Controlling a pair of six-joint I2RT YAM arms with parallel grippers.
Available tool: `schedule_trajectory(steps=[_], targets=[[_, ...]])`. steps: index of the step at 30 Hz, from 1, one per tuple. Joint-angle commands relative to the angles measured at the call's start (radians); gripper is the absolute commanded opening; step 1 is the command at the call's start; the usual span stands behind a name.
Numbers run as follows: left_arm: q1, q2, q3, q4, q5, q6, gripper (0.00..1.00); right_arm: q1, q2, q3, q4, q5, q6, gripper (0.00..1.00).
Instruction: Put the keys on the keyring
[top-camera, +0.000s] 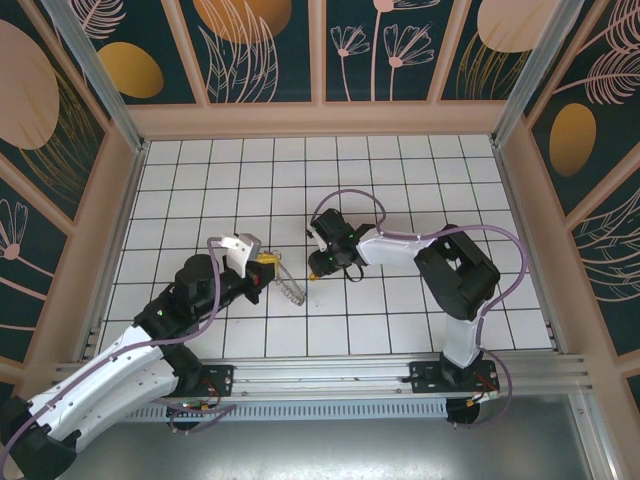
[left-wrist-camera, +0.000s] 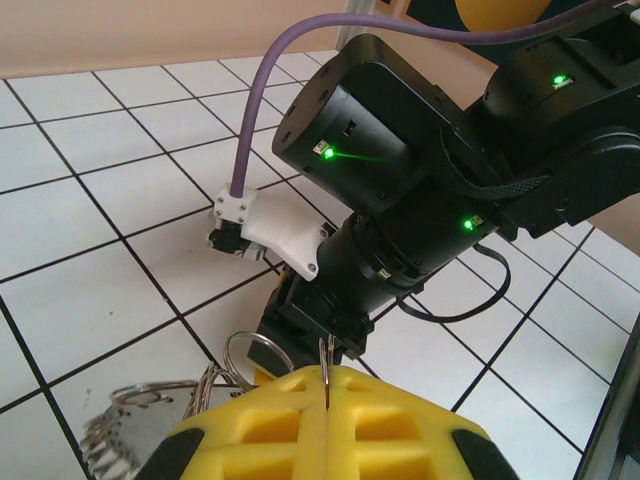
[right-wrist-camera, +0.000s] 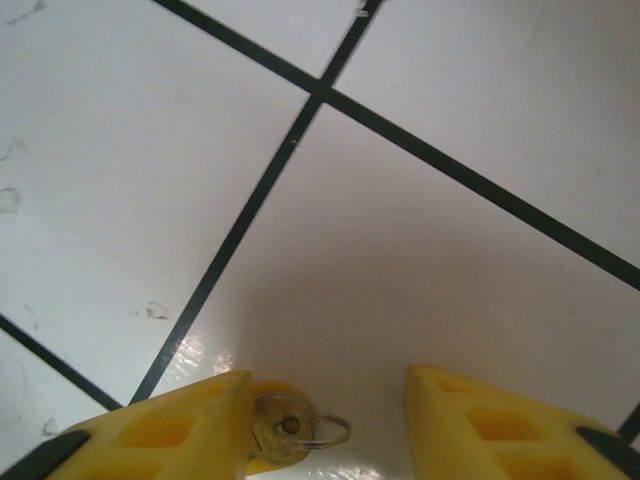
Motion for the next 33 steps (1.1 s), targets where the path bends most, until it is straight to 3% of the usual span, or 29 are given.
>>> schedule_trajectory(steps=[1,17,33], targets=[[0.003,-0.001,0.002,0.062,-0.005,0.021,0.0,0.007,-0.003,-0.001,-0.057,0.05,0.0,0.38],[0.002,0.059,0.018,0.081,0.02,0.031,0.0,-0.011,-0.105,-0.089,-0.037,0.067,-0.008,0.34],[0.002,0.062,0.021,0.073,0.032,0.031,0.0,-0.029,-0.125,-0.106,-0.008,-0.014,-0.002,0.1]])
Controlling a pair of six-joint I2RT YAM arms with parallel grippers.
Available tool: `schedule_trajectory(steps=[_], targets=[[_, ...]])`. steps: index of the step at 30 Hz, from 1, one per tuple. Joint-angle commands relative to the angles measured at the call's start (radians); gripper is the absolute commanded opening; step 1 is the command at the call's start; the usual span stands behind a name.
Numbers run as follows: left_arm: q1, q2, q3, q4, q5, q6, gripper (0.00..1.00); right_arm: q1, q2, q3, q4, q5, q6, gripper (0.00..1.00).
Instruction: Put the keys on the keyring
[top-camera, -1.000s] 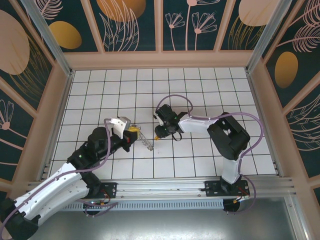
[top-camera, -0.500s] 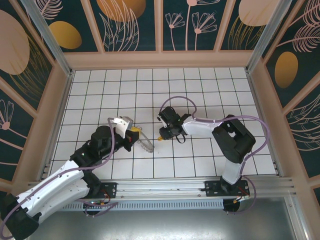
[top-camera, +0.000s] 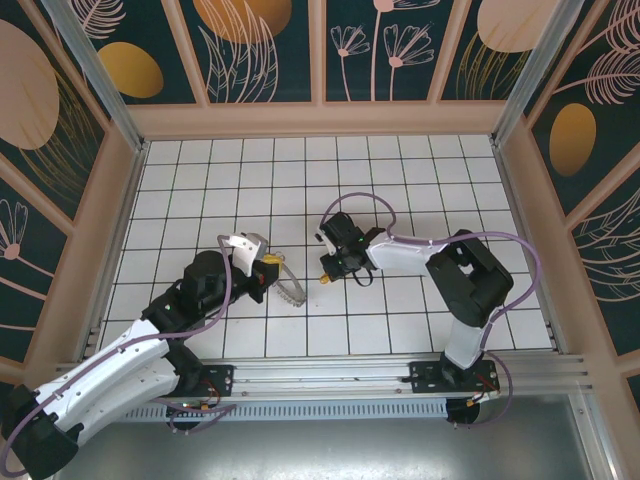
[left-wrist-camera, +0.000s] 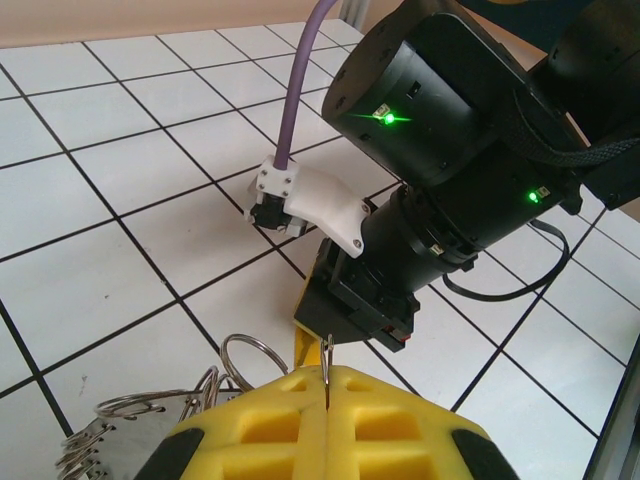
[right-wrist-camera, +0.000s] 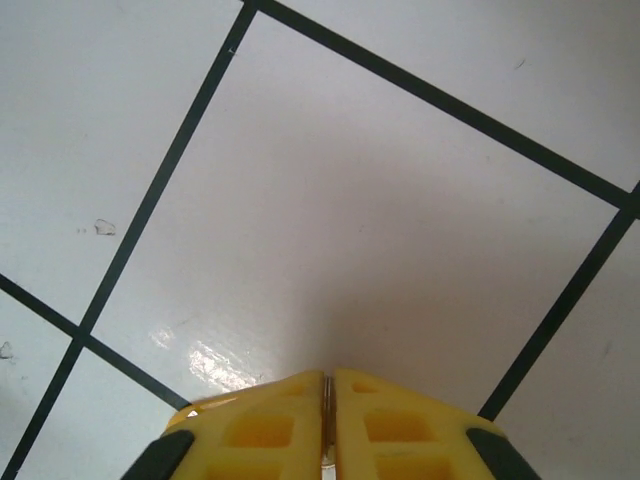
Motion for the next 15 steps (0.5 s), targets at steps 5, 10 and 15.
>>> schedule_trajectory(steps=[5,10,15], targets=[[0.003,-0.009,0.025,0.052,0.026,0.017,0.0,-0.011,-0.068,-0.033,0.011,-0.016,-0.003,0.07],[0.003,-0.007,0.027,0.051,0.035,0.017,0.0,-0.019,-0.103,-0.057,0.041,-0.04,-0.012,0.05],[0.002,-0.003,0.024,0.053,0.043,0.015,0.0,-0.034,-0.102,-0.069,0.053,-0.061,-0.016,0.07]])
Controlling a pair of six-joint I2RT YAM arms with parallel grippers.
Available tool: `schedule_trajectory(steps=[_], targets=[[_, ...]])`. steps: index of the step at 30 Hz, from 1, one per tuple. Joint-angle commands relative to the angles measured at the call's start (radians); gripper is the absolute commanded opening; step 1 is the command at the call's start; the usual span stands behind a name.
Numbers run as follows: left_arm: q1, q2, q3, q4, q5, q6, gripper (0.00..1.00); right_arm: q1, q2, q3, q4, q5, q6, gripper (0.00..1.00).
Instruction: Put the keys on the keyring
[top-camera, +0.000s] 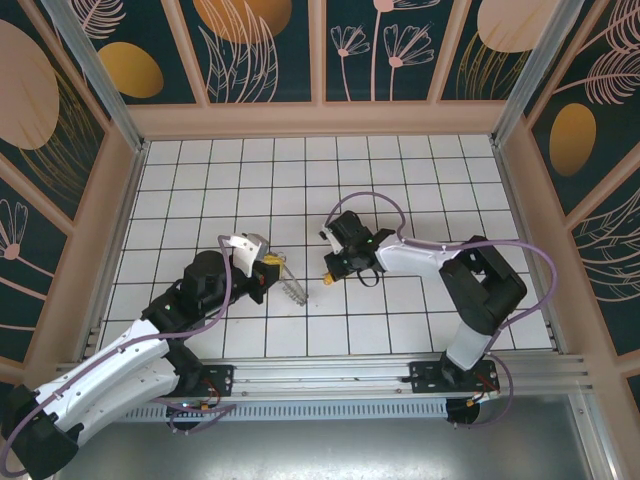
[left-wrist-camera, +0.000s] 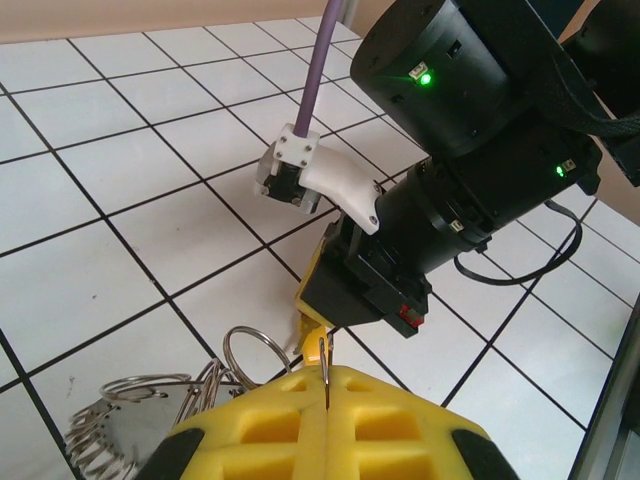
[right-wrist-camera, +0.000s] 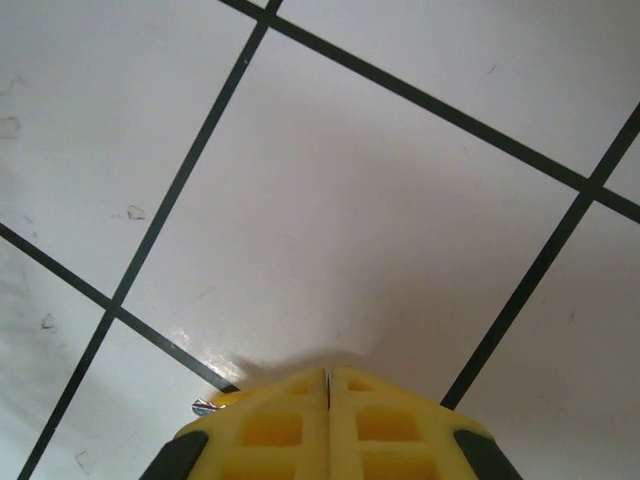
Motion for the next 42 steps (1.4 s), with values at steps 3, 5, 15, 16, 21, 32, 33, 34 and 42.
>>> schedule_trajectory(steps=[3,5,15,16,21,32,33,34,42], targets=[[0.003,-0.002,0.022,0.058,0.026,0.015,0.0,-0.016,-0.001,-0.006,0.008,-0.012,-0.017,0.09],[0.003,-0.003,0.023,0.059,0.027,0.016,0.0,-0.016,0.003,-0.002,0.011,-0.013,-0.017,0.11],[0.002,0.0,0.024,0.06,0.029,0.016,0.0,-0.025,0.0,0.012,0.012,-0.023,-0.011,0.22],[0.003,0.0,0.024,0.058,0.029,0.015,0.0,-0.025,-0.001,0.013,0.013,-0.029,-0.011,0.24],[0.003,-0.008,0.019,0.053,0.028,0.014,0.0,-0.026,0.012,0.038,0.0,-0.041,-0.013,0.32],[0.003,-0.038,0.007,0.051,0.015,0.012,0.0,-0.003,0.096,0.134,-0.074,0.005,-0.019,0.34],[0.002,-0.04,0.007,0.05,0.015,0.013,0.0,0.002,0.104,0.144,-0.088,0.019,-0.019,0.33],[0.002,-0.041,0.007,0.05,0.016,0.013,0.0,0.006,0.114,0.153,-0.101,0.034,-0.021,0.33],[0.002,-0.044,0.004,0.057,0.022,0.013,0.0,0.036,0.157,0.206,-0.162,0.102,-0.03,0.3]])
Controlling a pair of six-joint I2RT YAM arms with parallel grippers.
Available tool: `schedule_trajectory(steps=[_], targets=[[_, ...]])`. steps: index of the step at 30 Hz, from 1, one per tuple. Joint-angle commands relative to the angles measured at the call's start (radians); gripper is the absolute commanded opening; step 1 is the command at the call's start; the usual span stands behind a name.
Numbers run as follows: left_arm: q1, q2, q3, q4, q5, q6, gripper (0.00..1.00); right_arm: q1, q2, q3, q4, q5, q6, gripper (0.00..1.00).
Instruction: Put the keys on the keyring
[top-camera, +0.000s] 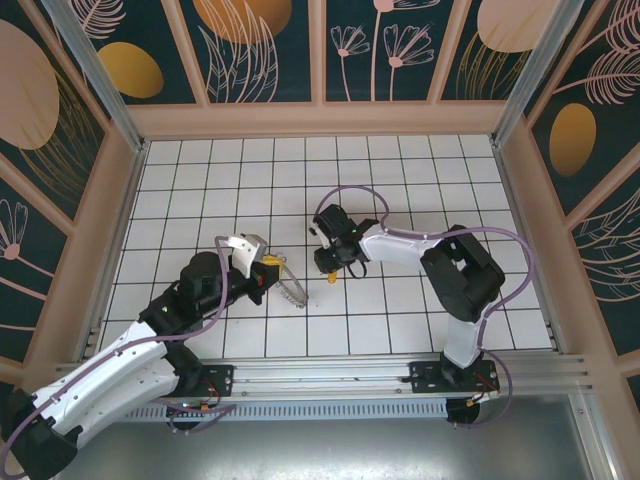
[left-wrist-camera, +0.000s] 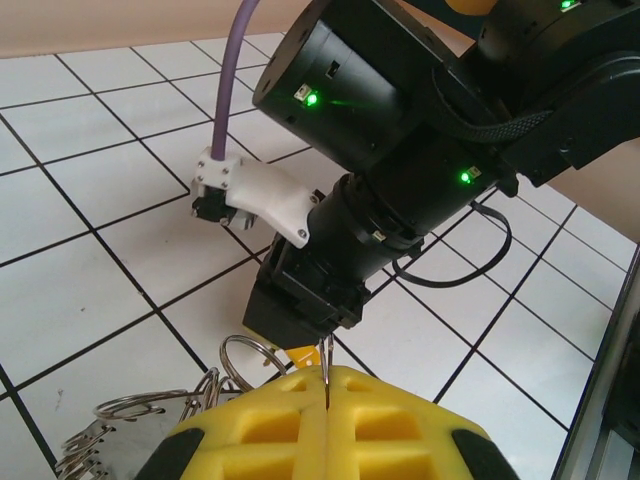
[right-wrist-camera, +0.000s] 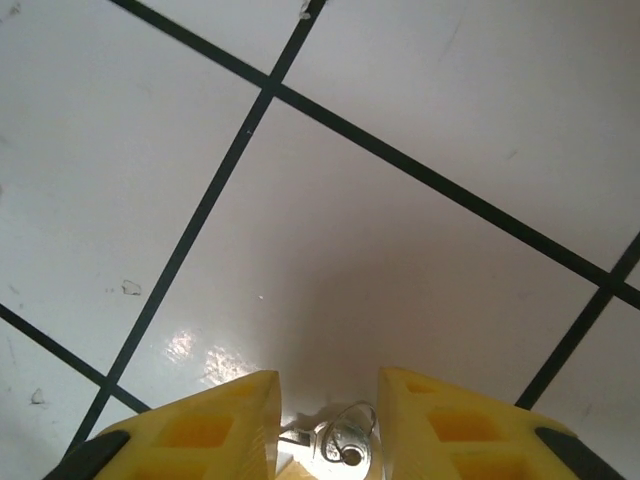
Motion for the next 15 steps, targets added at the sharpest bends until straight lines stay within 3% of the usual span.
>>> schedule_trajectory(steps=[1,13,15], targets=[[0.003,-0.019,0.004,0.055,0.002,0.014,0.0,0.006,0.019,0.032,-0.049,0.046,-0.011,0.29],[0.002,-0.017,0.007,0.059,0.005,0.016,0.0,0.014,0.022,0.029,-0.073,0.084,-0.015,0.27],[0.003,-0.018,0.007,0.059,0.006,0.015,0.0,0.014,0.021,0.027,-0.068,0.078,-0.014,0.22]])
